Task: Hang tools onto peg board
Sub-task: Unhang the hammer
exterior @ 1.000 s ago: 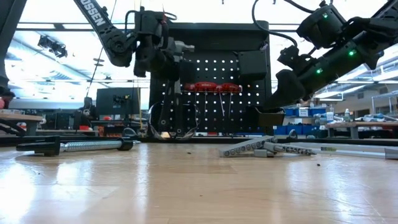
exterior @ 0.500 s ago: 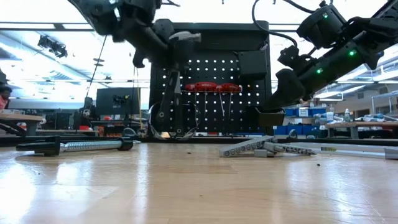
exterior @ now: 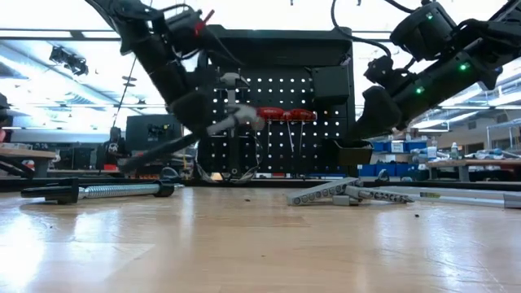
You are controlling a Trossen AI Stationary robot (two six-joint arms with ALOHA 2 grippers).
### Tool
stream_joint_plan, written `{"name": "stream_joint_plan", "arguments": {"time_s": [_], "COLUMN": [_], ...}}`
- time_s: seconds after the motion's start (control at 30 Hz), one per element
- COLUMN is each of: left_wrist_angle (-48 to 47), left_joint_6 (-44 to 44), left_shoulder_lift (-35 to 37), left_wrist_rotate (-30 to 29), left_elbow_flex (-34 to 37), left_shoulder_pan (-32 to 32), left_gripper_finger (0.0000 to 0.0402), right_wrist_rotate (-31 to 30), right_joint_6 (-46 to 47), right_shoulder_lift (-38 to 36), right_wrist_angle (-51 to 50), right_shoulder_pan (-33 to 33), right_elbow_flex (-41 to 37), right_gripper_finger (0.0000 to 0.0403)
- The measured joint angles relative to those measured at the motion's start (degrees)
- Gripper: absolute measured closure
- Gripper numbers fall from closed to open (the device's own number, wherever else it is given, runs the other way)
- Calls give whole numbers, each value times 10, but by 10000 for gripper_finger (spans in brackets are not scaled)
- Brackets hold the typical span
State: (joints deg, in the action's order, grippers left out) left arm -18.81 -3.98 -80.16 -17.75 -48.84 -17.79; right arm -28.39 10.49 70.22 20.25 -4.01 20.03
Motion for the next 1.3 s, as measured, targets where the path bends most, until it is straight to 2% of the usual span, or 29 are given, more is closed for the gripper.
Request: {"name": "stream_joint_plan", "arguments": {"time_s": [0.23,0.43,0.5,0.6,0.7,0.83,0.97,1.1,1.3], "left_wrist_angle": [-72,-73,-71,-52,-27,-38,-79,-56,144], "left_joint_6": [-148,-313,-344,-328,-289,-272,-242,-180,-67], "left_shoulder_lift": [-21,-82,-105,-133,-150,-149,-150,-136,-114], "left_wrist_rotate": [69,123,129,108,79,54,19,11,-1], "left_elbow_flex": [0,0,0,-2,-2,-9,-38,-73,-64], "left_shoulder_pan": [-36,-43,-42,-42,-41,-36,-30,-38,-69], "left_gripper_finger": [346,346,346,330,265,167,106,96,127], "right_wrist_rotate": [0,0,0,0,0,0,0,0,0], "right_joint_6": [-4,-6,-6,-6,-6,-6,-6,-5,0], "right_shoulder_lift": [0,0,0,0,0,0,0,0,0], "right_wrist_angle": [11,10,9,6,3,-1,-4,-6,-13], "right_shoulder_pan": [0,0,0,1,1,1,1,1,3], "right_elbow_flex": [0,0,0,0,0,0,0,0,0], "right_gripper_finger": [244,244,244,244,244,244,244,244,244]}}
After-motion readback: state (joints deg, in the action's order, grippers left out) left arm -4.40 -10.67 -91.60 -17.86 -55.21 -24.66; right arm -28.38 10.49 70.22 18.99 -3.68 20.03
